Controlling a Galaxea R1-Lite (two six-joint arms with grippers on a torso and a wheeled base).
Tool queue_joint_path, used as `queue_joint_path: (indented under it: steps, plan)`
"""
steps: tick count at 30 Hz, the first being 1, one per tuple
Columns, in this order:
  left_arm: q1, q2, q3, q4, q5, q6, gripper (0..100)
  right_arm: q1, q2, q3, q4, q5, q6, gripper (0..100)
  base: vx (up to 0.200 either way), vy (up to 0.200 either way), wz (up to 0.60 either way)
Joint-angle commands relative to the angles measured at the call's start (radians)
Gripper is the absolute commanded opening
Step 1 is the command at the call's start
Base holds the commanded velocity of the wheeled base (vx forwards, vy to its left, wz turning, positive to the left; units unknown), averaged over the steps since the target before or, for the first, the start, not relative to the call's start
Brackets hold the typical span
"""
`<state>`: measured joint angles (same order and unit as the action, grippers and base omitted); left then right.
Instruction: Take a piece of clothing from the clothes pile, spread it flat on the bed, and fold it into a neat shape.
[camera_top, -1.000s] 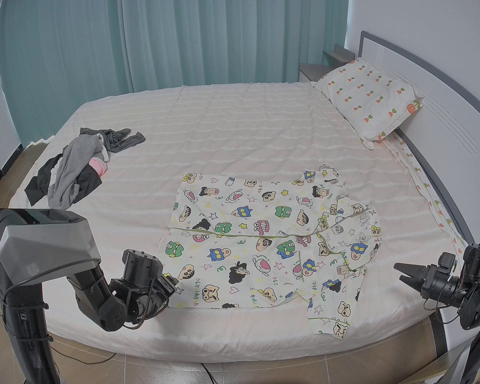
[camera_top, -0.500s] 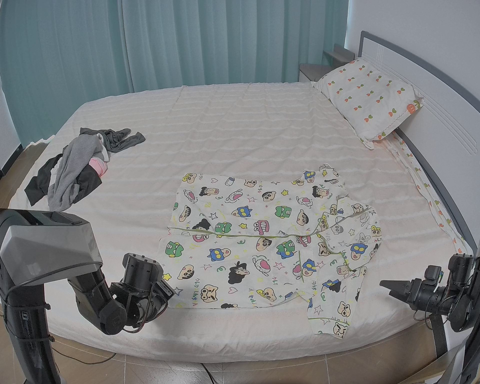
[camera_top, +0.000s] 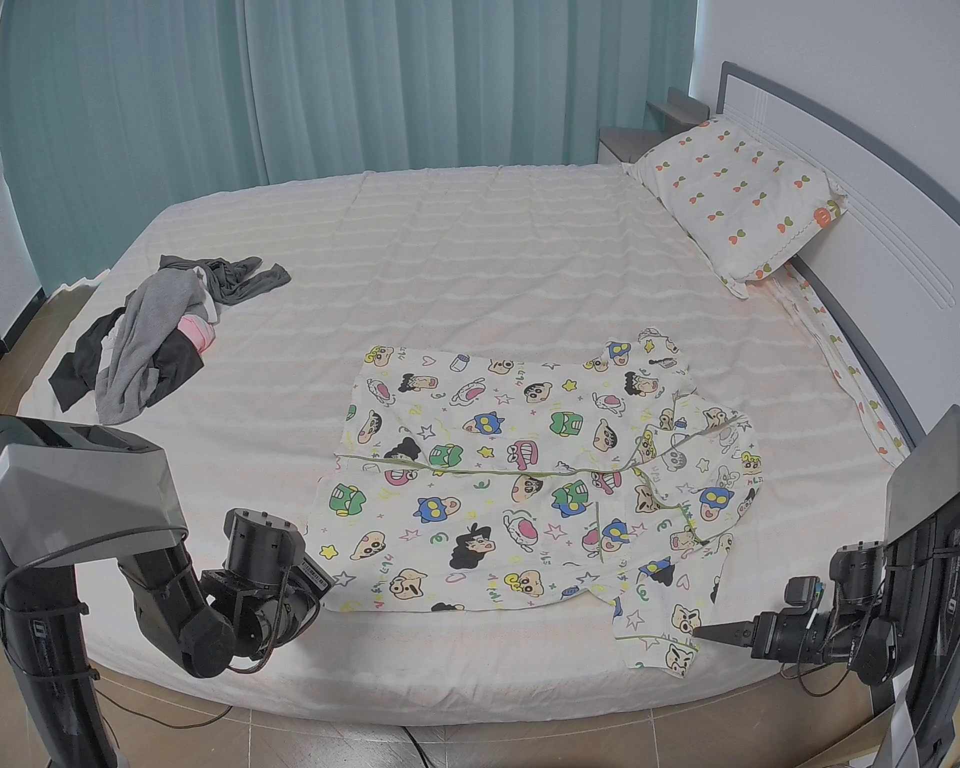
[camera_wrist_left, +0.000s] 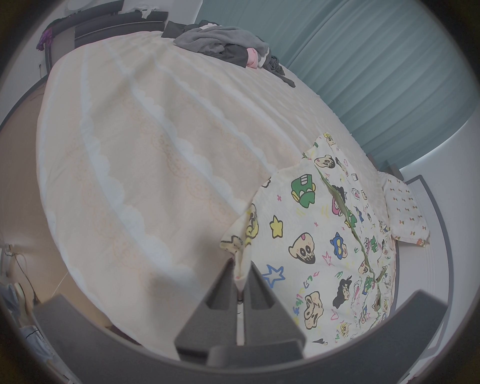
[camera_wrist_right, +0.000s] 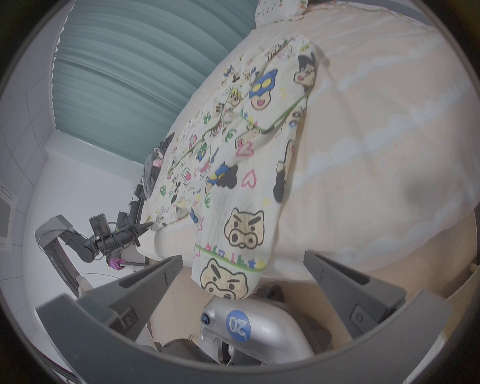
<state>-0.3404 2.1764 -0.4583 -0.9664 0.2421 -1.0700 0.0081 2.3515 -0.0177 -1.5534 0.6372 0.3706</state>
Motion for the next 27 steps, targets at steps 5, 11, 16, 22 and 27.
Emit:
queue_joint_path:
  steps: [5, 11, 16, 22, 27]
  plan:
    - [0.035, -0.012, -0.006, 0.000, -0.001, 0.001, 0, 0.046, 0.052, 0.005, -0.010, -0.004, 0.001, 100, 0.000, 0.000, 0.00]
    - [0.047, -0.018, -0.005, -0.002, -0.001, 0.001, 0, 0.058, 0.045, -0.007, -0.010, -0.004, 0.001, 100, 0.000, 0.000, 0.00]
    - [0.052, -0.009, -0.025, -0.005, -0.009, 0.001, 0, 0.062, 0.048, -0.048, -0.010, -0.001, 0.030, 100, 0.000, 0.000, 0.00]
    - [0.072, -0.007, -0.062, -0.005, -0.010, 0.001, 0, 0.113, 0.048, -0.067, -0.008, -0.005, 0.096, 100, 0.000, 0.000, 0.00]
    - [0.070, -0.009, -0.056, -0.005, -0.010, 0.001, 0, 0.124, 0.048, -0.065, -0.008, -0.022, 0.096, 100, 0.000, 0.000, 0.00]
